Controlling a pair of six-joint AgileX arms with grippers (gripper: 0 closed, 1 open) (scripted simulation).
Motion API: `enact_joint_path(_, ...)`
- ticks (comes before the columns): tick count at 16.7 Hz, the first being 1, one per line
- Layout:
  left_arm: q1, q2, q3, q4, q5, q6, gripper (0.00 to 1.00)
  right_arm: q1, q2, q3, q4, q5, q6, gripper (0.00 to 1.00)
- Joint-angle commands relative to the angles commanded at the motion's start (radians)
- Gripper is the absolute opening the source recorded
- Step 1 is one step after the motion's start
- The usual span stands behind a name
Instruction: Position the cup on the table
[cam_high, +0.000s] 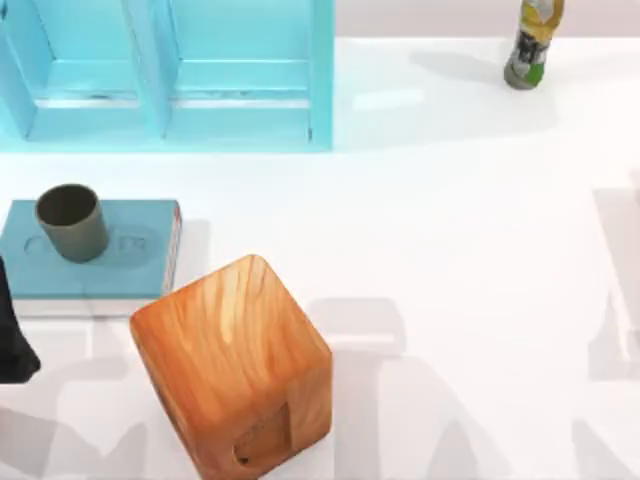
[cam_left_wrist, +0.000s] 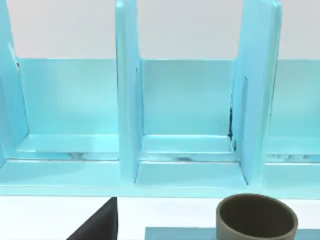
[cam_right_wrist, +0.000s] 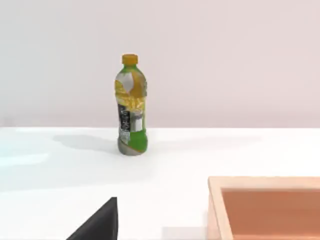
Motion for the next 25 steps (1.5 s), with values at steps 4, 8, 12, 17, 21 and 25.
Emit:
enact_joint_path(4, -0.005, 0.031, 0.029, -0.03, 0.001, 0.0, 1.0, 0.0, 0.0, 0.0, 0.0, 0.0, 0.0, 1.0)
enact_joint_path(8, -0.027, 0.219, 0.211, -0.203, -0.001, -0.011, 1.0, 0.0, 0.0, 0.0, 0.0, 0.0, 0.0, 1.0)
enact_joint_path(12, -0.056, 0.56, 0.542, -0.461, -0.004, -0.04, 1.0, 0.0, 0.0, 0.0, 0.0, 0.0, 0.0, 1.0)
enact_joint_path(17, -0.101, 1.092, 1.072, -0.813, -0.001, -0.089, 1.0, 0.0, 0.0, 0.0, 0.0, 0.0, 0.0, 1.0)
enact_joint_path(21, -0.136, 1.495, 1.479, -1.083, 0.004, -0.121, 1.0, 0.0, 0.0, 0.0, 0.0, 0.0, 0.0, 1.0)
enact_joint_path(25, -0.166, 1.817, 1.777, -1.317, 0.003, -0.143, 1.0, 0.0, 0.0, 0.0, 0.0, 0.0, 0.0, 1.0)
